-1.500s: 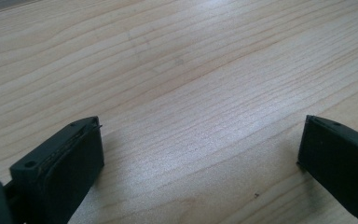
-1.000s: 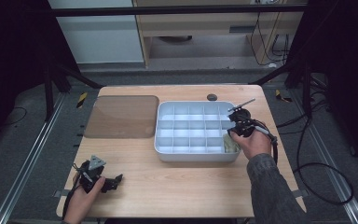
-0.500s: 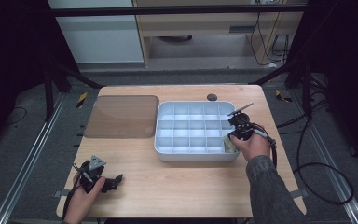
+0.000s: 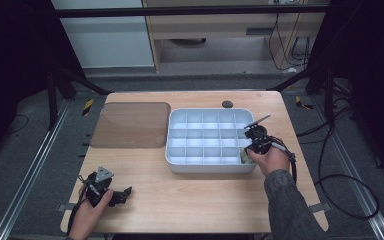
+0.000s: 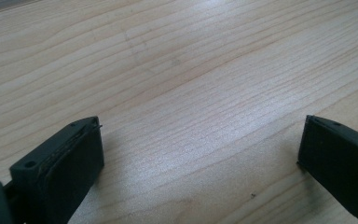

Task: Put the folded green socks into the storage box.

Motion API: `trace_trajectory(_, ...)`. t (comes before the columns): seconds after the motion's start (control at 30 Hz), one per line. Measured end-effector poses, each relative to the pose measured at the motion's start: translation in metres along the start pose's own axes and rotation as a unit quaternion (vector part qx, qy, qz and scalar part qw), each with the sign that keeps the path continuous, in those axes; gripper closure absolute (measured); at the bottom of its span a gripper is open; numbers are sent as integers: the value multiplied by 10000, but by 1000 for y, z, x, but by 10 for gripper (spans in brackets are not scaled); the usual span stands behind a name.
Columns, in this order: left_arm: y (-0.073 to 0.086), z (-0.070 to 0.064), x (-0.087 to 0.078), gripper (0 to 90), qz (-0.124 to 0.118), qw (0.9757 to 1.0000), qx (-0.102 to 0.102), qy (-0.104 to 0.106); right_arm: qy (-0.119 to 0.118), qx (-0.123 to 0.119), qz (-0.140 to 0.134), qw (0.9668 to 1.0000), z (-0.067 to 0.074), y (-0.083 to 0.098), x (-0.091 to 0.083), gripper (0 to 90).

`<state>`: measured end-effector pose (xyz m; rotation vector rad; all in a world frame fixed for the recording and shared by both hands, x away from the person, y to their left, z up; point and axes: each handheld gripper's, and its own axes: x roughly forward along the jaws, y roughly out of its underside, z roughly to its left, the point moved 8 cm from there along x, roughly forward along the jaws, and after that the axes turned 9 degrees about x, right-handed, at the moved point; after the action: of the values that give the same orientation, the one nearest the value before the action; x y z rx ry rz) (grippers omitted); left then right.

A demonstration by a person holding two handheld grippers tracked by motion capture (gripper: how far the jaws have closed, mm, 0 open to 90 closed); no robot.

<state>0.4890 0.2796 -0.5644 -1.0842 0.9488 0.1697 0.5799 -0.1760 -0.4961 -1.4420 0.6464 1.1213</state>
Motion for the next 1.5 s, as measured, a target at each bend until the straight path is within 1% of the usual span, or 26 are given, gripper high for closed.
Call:
trace_trajectory(0.07, 0, 0, 0, 0, 0, 10000, 2, 1, 45, -60, 51, 10000, -1, 3, 4, 900)
trace_trajectory(0.23, 0, 0, 0, 0, -2, 10000, 4, 1, 18, -11, 72, 10000, 0, 6, 8, 900)
trace_trajectory(0.37, 0, 0, 0, 0, -2, 10000, 7, 1, 46, -89, 76, 9999, 0, 6, 10, 900)
trace_trajectory(0.5, 0, 0, 0, 0, -6, 10000, 3, -2, 60, -54, 121, 9999, 2, 7, 10, 900)
trace_trajectory(0.67, 0, 0, 0, 0, -6, 10000, 6, -2, 108, -137, 160, 9997, 2, 7, 14, 900)
trace_trajectory(0.9, 0, 0, 0, 0, -7, 10000, 10, 1, 112, -94, 207, 9997, 3, 8, 15, 900)
trace_trajectory(1.2, 0, -1, 0, 0, -8, 10000, 8, 2, 143, -120, 262, 9995, 3, 8, 18, 900)
trace_trajectory(1.23, 0, -1, 0, 0, -9, 10000, -15, 6, 152, -131, 269, 9994, 3, 8, 18, 900)
trace_trajectory(1.27, -1, -1, 0, 0, -8, 10000, 6, 2, 154, -113, 279, 9994, 3, 8, 19, 900)
trace_trajectory(1.5, 0, -1, 0, 0, 1, 10000, 0, 8, 156, -123, 273, 9994, 3, 9, 20, 900)
